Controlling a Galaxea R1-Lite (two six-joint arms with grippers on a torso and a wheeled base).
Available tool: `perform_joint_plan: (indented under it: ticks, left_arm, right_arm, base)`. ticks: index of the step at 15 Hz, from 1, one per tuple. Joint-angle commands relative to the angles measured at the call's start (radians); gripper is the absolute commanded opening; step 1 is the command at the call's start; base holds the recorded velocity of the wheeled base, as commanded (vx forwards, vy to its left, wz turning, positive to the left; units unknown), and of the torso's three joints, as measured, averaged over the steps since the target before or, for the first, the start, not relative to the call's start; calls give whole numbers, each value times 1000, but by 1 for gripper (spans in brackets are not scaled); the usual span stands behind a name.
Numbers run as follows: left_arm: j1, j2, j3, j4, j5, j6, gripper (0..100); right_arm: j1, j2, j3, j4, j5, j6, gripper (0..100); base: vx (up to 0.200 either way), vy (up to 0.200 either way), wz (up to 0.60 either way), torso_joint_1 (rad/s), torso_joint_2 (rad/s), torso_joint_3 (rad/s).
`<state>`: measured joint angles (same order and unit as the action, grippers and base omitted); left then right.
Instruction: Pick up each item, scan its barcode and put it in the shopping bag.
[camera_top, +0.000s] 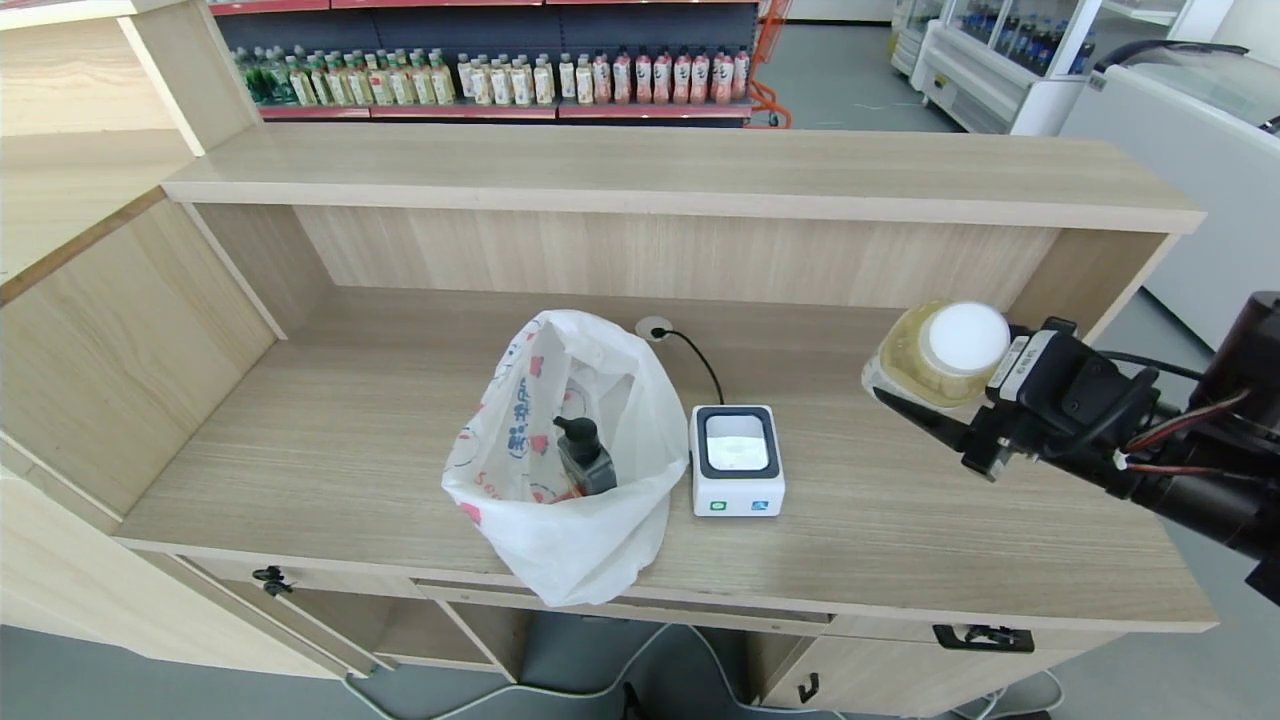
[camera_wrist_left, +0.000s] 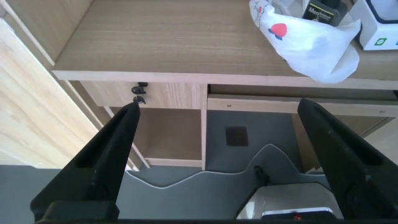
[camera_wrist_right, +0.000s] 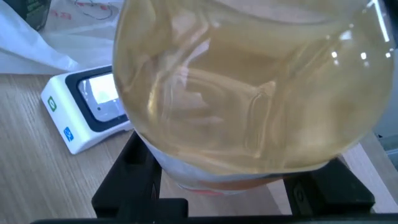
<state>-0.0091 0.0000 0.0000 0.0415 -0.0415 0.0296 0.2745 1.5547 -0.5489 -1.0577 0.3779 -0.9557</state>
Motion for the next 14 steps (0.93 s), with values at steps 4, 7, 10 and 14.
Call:
perform_joint_plan:
  ticks: [4,7,10,14]
  left_arm:
    - [0,2,0,0,0,3,100]
    - [0,2,0,0,0,1,100]
    - [0,2,0,0,0,1,100]
    - [0,2,0,0,0,1,100]
  right_arm:
    - [0,108,-5,-102,3,-5,0]
    - [-3,163,-3,-171,-1,-11,0]
    - [-6,208,-5,-203,-2,-54,0]
    - [-11,251,0,-265,-2,-63,0]
  base:
    - [0,200,0,5,5,5]
    - [0,0,0,0,0,0]
    - [0,0,0,0,0,0]
    - [0,0,0,0,0,0]
